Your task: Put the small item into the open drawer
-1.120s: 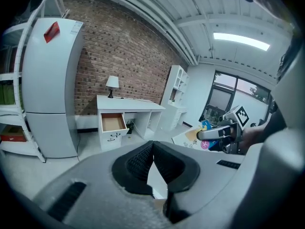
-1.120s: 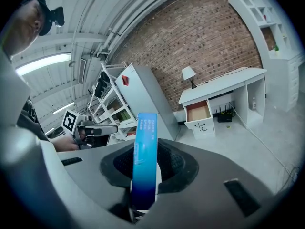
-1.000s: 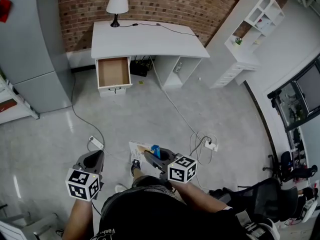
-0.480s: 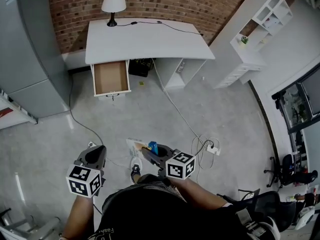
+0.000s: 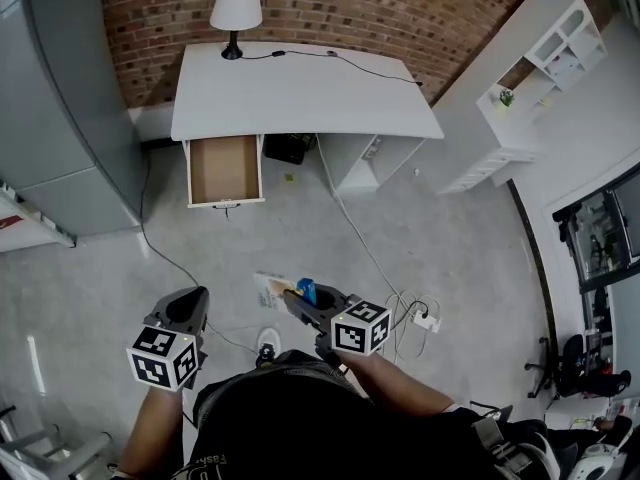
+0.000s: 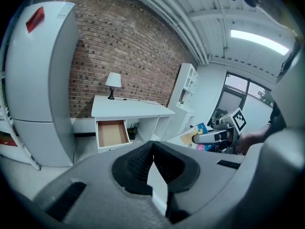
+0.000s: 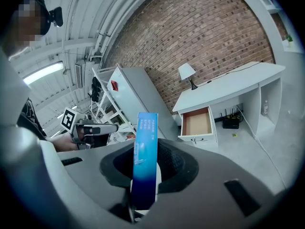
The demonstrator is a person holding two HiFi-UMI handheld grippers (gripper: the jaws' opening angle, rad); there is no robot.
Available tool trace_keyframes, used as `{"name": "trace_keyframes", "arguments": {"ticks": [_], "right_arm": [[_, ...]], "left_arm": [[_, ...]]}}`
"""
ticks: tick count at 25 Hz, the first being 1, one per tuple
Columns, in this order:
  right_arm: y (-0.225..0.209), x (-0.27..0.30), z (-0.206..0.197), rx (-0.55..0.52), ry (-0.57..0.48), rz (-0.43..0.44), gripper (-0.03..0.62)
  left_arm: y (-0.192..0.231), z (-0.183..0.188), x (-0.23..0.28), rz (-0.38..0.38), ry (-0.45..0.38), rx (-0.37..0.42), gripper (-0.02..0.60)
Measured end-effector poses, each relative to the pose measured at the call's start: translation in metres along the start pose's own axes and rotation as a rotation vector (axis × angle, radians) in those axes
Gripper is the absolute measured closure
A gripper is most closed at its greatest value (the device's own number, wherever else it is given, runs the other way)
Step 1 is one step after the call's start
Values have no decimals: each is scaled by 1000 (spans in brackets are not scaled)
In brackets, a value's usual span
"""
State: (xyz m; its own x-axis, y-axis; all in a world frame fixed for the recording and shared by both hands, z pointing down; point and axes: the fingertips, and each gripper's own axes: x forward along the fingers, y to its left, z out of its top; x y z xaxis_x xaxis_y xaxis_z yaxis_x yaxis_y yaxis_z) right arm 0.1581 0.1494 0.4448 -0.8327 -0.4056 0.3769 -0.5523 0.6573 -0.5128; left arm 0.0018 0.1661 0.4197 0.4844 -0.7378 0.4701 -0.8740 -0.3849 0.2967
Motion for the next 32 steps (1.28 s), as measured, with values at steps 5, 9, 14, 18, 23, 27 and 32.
{"name": "trace_keyframes", "arguments": {"ticks": [5,9,14,18,23,27,32], "right_arm": [[-19,4,22,-27,9,33,515],[-41,0,30,-39,21,39,516],[-56,-13,49,-47,-21,30,515],[-63,-14,60,-47,-47,25,515],[-68,-11,53,-18,-43,17,515],[-79,5,49,14,-34,9,514],[-92,31,66,-4,-14,3,514]], "left_arm": [[5,17,23,25,-5,1,565],[4,29,39,48,-20,-2,565],[-3,35,48,51,-12,15,565],[0,37,53,56,-5,13,565],[8,27,54,60,26,9,565],[25,32,67,54,18,3,565],[43,50,89,41,-6,1,565]]}}
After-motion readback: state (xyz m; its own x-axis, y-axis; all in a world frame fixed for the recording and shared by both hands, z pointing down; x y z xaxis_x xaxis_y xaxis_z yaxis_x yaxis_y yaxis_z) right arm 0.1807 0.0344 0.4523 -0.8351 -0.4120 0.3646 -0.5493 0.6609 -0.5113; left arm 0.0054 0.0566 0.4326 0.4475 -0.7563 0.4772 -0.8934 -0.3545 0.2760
